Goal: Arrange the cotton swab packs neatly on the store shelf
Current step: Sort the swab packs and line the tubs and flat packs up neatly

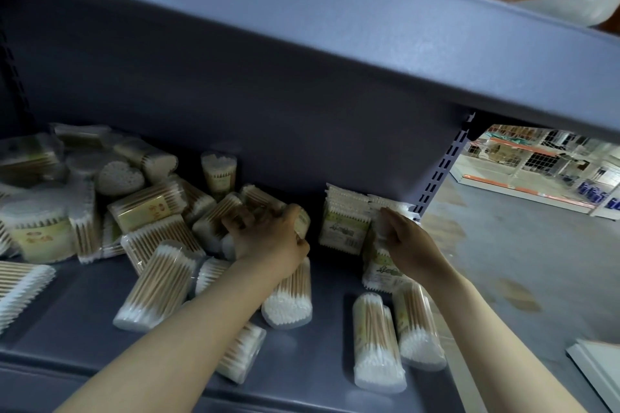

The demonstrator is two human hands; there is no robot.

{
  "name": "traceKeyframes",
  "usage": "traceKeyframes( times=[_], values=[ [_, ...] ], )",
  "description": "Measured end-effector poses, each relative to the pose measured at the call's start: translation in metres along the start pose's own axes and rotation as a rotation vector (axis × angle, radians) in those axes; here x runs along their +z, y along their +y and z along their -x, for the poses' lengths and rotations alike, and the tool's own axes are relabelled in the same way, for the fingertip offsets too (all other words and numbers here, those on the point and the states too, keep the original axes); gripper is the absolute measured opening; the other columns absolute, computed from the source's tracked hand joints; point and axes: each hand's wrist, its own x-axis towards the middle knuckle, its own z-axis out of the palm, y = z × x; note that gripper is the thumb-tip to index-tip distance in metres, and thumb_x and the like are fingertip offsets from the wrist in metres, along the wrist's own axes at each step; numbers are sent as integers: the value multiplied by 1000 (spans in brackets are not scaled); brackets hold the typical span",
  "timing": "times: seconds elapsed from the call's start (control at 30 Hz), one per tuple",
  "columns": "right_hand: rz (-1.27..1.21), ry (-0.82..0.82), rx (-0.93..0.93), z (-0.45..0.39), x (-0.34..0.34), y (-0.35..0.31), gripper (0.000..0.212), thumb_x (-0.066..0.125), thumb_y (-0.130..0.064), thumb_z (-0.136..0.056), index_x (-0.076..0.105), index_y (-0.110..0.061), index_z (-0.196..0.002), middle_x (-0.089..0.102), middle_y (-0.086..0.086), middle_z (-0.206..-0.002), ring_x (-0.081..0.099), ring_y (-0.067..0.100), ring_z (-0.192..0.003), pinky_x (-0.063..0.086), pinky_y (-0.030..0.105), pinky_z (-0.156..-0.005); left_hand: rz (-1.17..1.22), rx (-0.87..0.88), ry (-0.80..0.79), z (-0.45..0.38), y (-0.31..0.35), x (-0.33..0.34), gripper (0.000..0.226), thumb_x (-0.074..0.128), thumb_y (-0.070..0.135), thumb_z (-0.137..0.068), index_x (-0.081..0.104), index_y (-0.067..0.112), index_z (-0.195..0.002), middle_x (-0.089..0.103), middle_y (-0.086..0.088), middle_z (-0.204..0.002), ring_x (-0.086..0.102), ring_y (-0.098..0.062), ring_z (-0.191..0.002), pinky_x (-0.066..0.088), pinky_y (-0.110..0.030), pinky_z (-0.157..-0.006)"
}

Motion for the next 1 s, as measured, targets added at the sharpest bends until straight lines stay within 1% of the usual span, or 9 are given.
traceKeyframes(
  times=[0.07, 0.2, 0.3, 0.4, 0.5, 0.67, 0.8, 0.93, 1.0],
  values=[
    [-7, 3, -1, 0, 0, 1, 21, 55, -1, -81, 50, -10, -100, 50, 0, -90, 48, 21, -89, 24, 27, -63, -8, 20, 12, -2, -3, -1, 52, 45, 49, -87, 26, 40, -135, 35, 0, -145, 15, -41, -135, 12, -61, -107],
    [14, 6, 13, 0, -1, -2, 38, 54, -1, -82, 51, -2, -120, 59, 12, -111, 52, 29, -105, 31, 31, -71, 28, 62, 0, -2, 0, -2, 44, 48, 37, -90, 35, 35, -132, 35, -1, -144, 20, -35, -134, 10, -55, -109],
    [13, 2, 23, 1, -1, -4, 37, 54, -2, -83, 50, 1, -119, 59, 15, -114, 51, 32, -107, 36, 34, -78, -46, 49, -30, 4, 18, 1, 48, 50, 18, -83, 37, 23, -129, 25, -10, -146, 12, -41, -135, 1, -63, -108],
    [0, -8, 24, 1, -2, -4, 35, 56, -3, -82, 51, 0, -116, 59, 15, -111, 52, 32, -103, 36, 33, -74, -233, 50, -106, 16, 38, 6, 66, 46, 21, -88, 16, 13, -146, -1, -18, -154, -6, -49, -137, -9, -66, -104],
    [-16, -10, 24, 2, -3, -4, 31, 56, -3, -82, 51, 0, -113, 58, 13, -105, 52, 32, -101, 34, 32, -71, -353, 93, -178, 25, 45, 13, 76, 45, 34, -92, 1, 7, -148, -18, -19, -153, -13, -55, -133, -6, -70, -101],
    [-2, -7, 14, 3, -3, -6, 38, 54, -3, -84, 50, -3, -122, 58, 13, -116, 51, 30, -108, 31, 30, -72, -309, 85, -211, 25, 31, 14, 85, 52, 26, -87, -4, 16, -149, -26, -6, -153, -16, -52, -134, -5, -68, -104],
    [-2, -10, 21, 3, -4, -7, 33, 53, -2, -84, 50, 1, -116, 59, 16, -109, 52, 31, -102, 36, 33, -74, -265, 90, -222, 23, 23, 13, 84, 51, 23, -86, -5, 22, -149, -28, -1, -152, -19, -47, -136, -8, -64, -107],
    [2, -22, 20, 5, -5, -7, 26, 51, -2, -84, 51, -2, -110, 54, 8, -96, 53, 32, -100, 33, 32, -69, -272, 102, -219, 24, 20, 11, 81, 48, 24, -87, -4, 25, -149, -28, 1, -152, -20, -48, -135, -11, -63, -107],
    [14, -23, 32, 7, -6, -9, 33, 50, 0, -85, 50, -1, -118, 57, 13, -108, 50, 33, -107, 35, 34, -75, -268, 106, -221, 24, 17, 10, 80, 48, 25, -87, -4, 26, -149, -28, 3, -152, -20, -47, -136, -11, -62, -107]
  ],
)
